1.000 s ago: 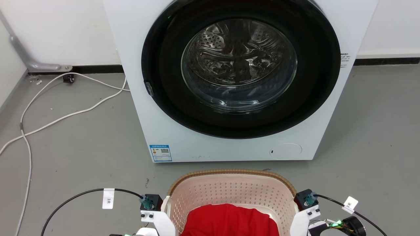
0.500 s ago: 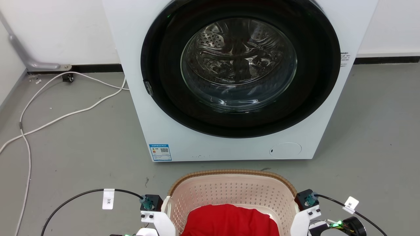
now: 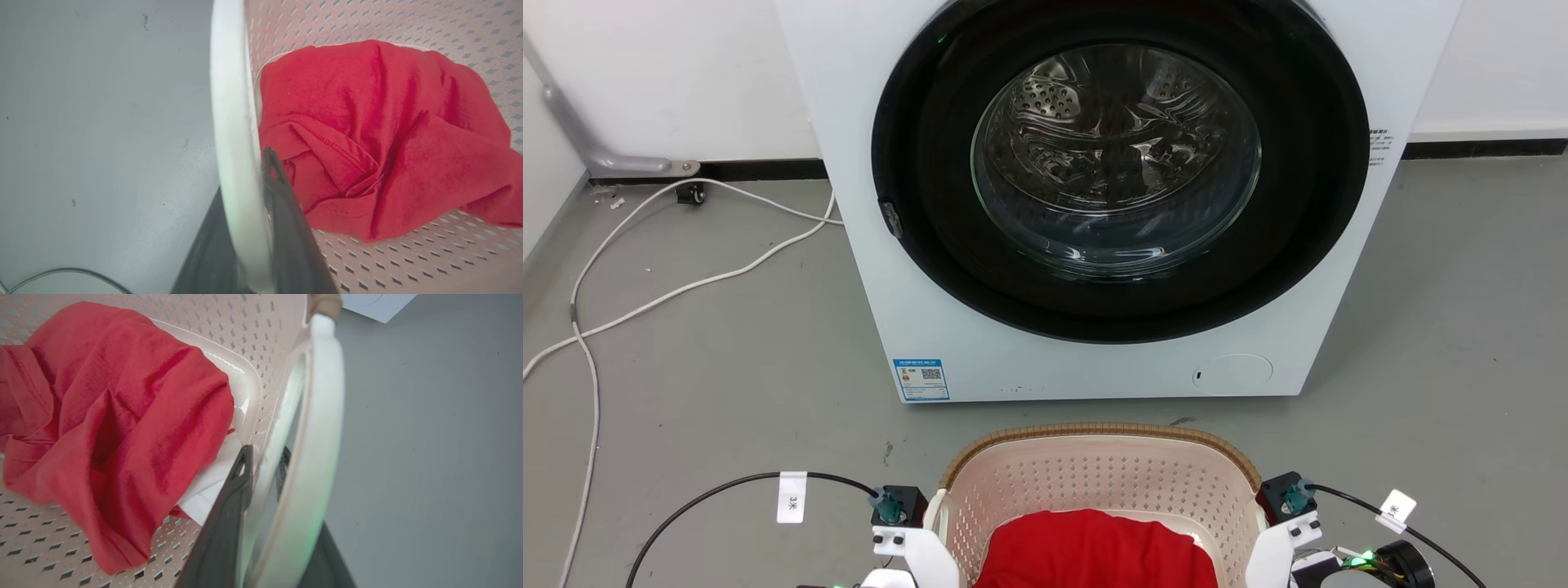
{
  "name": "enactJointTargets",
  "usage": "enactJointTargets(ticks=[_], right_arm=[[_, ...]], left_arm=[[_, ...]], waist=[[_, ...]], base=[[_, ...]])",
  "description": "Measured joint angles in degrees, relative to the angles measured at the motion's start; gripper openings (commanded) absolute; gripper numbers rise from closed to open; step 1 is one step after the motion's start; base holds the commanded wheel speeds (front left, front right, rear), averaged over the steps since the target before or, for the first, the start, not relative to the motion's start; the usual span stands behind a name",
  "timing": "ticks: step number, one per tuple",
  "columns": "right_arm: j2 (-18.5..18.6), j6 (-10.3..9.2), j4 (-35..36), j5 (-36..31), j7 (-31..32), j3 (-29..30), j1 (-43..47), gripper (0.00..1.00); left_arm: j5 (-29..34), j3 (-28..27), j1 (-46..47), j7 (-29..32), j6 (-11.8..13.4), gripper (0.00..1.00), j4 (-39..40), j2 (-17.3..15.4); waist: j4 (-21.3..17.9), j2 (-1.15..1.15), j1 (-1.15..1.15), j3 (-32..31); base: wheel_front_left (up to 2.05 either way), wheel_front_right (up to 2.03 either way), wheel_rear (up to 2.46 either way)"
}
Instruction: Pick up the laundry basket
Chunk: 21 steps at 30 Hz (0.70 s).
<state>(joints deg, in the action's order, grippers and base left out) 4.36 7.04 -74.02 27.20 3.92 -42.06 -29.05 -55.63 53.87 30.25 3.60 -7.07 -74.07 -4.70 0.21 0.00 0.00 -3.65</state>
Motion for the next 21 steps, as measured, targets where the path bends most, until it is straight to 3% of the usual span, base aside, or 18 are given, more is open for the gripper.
enactJointTargets(ticks=[21], right_arm=[[0.0, 0.00, 0.0, 0.1, 0.0, -0.2, 0.1, 0.00]], left_arm=[[-1.0, 1.2, 0.0, -0.1, -0.1, 0.00, 0.0, -0.2]], waist=[[-0.4, 0.00, 0.00, -0.3]], base=[[0.00, 0.00, 0.00]])
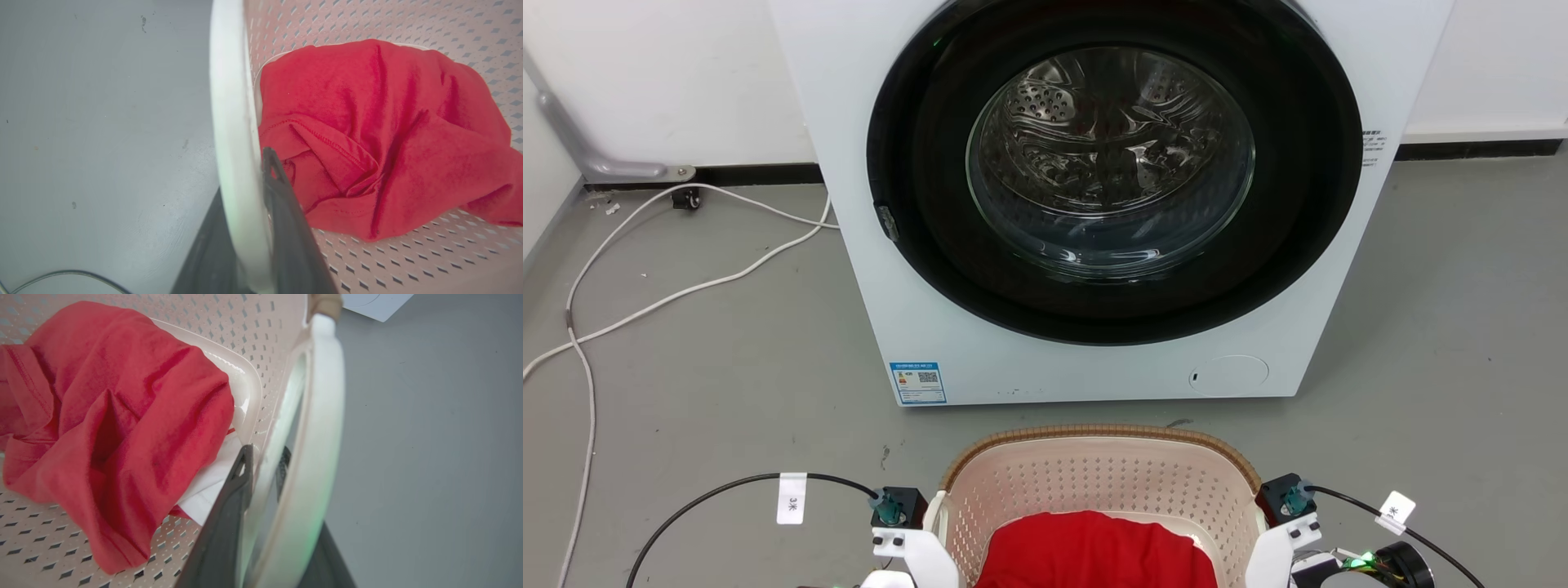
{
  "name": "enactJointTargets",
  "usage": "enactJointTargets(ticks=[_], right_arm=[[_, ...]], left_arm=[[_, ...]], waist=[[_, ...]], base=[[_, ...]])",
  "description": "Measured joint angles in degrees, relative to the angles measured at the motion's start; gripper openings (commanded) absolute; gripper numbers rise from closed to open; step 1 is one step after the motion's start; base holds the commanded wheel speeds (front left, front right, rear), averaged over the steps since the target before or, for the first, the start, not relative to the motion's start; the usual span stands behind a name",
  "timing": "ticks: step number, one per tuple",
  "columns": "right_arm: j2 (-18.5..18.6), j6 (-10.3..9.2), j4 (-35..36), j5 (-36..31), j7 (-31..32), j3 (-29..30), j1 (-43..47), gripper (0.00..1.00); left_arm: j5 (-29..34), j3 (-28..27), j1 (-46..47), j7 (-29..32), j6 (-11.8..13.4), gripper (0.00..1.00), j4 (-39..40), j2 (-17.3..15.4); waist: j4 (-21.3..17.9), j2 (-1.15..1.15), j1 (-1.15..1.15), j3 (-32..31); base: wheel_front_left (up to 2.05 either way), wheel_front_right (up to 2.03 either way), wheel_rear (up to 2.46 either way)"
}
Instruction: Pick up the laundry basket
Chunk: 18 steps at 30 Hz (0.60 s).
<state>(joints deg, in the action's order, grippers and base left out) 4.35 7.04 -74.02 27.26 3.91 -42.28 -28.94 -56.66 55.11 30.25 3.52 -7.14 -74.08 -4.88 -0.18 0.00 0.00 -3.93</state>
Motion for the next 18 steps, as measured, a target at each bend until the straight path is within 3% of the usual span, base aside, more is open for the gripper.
enactJointTargets(ticks=[18], right_arm=[[0.0, 0.00, 0.0, 0.0, -0.4, -0.2, 0.2, 0.00]], left_arm=[[-1.0, 0.8, 0.0, 0.0, 0.0, 0.00, 0.0, 0.0]], waist=[[0.3, 0.00, 0.00, -0.4]], base=[[0.00, 0.00, 0.00]])
